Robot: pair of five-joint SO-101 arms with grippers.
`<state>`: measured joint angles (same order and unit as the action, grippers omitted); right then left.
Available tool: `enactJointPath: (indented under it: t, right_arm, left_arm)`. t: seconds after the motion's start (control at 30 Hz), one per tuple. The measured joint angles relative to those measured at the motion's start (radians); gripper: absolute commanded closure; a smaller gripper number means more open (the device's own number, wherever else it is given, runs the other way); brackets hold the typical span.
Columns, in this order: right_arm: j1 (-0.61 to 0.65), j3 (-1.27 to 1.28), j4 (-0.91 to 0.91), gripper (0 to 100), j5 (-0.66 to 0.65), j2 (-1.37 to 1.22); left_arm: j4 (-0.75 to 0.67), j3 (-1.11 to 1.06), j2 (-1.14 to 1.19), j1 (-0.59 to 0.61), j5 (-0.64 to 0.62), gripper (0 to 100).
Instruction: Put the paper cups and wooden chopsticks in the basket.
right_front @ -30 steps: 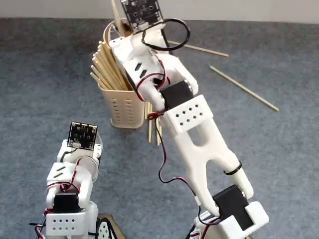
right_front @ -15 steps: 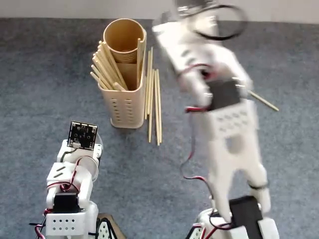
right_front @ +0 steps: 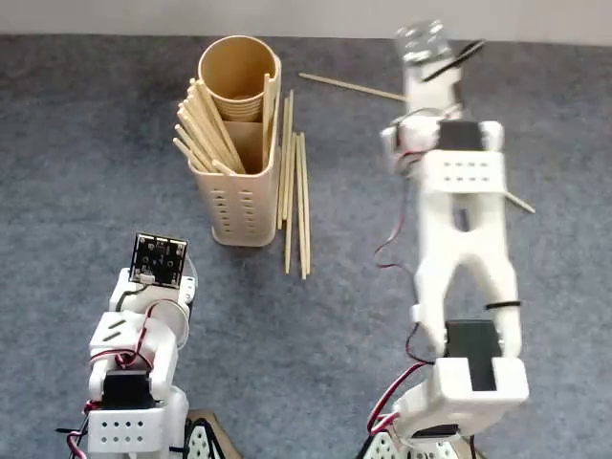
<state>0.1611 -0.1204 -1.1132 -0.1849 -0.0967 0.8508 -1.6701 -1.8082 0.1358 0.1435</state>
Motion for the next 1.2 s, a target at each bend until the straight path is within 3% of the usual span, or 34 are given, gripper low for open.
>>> enactJointPath:
  t: [0.2, 0.3, 0.47, 0.63, 0.73, 0.87, 1.07, 1.2]
  right_arm:
    - [0.138, 0.190, 0.163, 82.5, 0.140, -0.031]
    - [0.172, 0.272, 0.187, 82.5, 0.152, -0.031]
    - [0.146, 0.434, 0.244, 82.5, 0.155, -0.031]
    - [0.080, 0.618, 0.437, 82.5, 0.155, -0.031]
    - [0.084, 0.683, 0.532, 82.5, 0.155, -0.018]
    - [0.095, 0.792, 0.661, 82.5, 0.157, 0.038]
    - [0.144, 0.973, 0.810, 82.5, 0.112, 0.172]
    - [0.169, 1.056, 0.873, 82.5, 0.103, 0.235]
  left_arm:
    - [0.000, 0.000, 0.000, 0.002, 0.000, 89]
    - [0.000, 0.046, 0.002, 0.077, -0.029, 88]
    - [0.072, 0.255, 0.002, 0.244, -0.117, 88]
    - [0.101, 0.555, 0.155, 0.275, -0.133, 88]
    - [0.176, 0.824, 0.396, 0.276, -0.181, 83]
    - [0.384, 1.284, 0.844, 0.238, -0.236, 79]
    - [0.753, 2.173, 1.570, 0.132, -0.285, 79]
    - [0.887, 2.789, 1.972, 0.044, -0.293, 79]
